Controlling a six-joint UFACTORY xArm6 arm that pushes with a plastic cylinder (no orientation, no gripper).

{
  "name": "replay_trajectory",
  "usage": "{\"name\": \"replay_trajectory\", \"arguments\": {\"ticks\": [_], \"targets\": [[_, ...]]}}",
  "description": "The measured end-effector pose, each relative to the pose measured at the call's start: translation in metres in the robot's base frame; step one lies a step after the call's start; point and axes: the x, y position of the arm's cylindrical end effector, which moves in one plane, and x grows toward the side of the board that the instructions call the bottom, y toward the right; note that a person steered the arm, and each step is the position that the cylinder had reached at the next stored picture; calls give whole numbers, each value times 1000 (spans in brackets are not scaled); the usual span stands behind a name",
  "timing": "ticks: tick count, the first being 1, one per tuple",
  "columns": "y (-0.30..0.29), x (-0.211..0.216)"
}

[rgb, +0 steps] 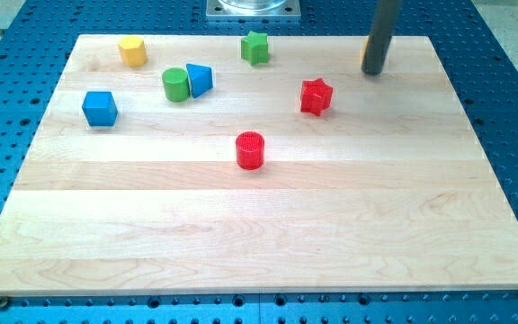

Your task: Place blue blocks and green circle in a diagonal line

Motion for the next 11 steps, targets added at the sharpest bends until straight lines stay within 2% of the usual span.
{"name": "replay_trajectory", "arguments": {"ticks": [1, 2, 3, 6, 7, 8, 9, 10, 11], "targets": [[10, -24], [4, 12], [2, 26], [2, 31], [-22, 31], [-81, 21], [-186, 21], [-259, 21], [-312, 44]]}}
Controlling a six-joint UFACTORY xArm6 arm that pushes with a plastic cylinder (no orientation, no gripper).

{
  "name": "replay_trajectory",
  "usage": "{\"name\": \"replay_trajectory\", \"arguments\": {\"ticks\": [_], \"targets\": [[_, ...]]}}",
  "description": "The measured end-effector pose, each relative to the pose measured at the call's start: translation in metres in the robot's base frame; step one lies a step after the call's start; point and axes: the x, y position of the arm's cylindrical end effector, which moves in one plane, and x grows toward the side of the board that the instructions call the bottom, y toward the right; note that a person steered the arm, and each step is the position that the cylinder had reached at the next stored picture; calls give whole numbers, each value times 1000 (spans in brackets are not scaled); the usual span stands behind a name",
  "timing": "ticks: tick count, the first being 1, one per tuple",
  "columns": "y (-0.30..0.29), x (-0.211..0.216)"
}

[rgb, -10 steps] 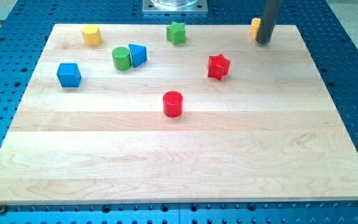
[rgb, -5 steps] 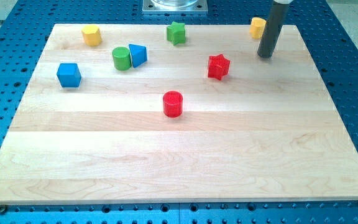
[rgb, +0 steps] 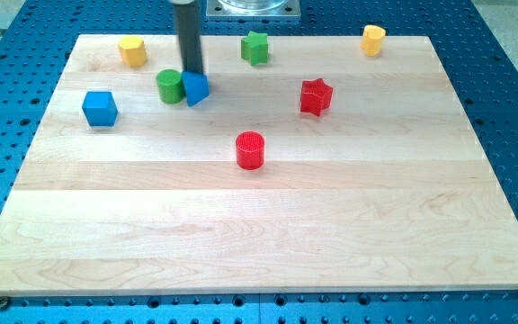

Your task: Place blue blocks and green circle in a diagonal line

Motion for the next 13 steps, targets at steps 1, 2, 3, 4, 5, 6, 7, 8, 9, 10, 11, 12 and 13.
{"name": "replay_trajectory", "arguments": {"ticks": [1, 2, 3, 4, 5, 6, 7, 8, 9, 10, 11, 12, 13], "targets": [[-35, 44], [-41, 54], [-76, 97], [-96, 141], [-104, 193], [-135, 189], [-135, 168], [-153, 162], [-189, 147], [-189, 106], [-189, 91], [-188, 87], [-185, 86]]}}
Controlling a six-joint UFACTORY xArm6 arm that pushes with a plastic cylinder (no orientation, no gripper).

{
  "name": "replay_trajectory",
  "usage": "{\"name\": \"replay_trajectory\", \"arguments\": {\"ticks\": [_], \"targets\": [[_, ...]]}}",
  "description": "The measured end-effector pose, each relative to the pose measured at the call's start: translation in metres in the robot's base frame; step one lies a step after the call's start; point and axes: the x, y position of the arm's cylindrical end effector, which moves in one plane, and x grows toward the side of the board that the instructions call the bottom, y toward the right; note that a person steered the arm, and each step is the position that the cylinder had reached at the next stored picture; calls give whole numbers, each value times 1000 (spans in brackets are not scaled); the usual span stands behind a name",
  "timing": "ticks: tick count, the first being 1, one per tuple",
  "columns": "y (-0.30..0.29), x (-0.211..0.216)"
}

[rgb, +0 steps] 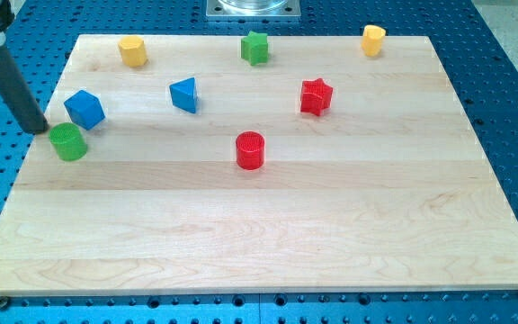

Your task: Place blue blocks and green circle in a diagonal line

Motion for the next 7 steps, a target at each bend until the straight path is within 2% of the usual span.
{"name": "replay_trajectory", "arguments": {"ticks": [2, 4, 7], "targets": [[7, -6], [48, -37], [55, -45]]}}
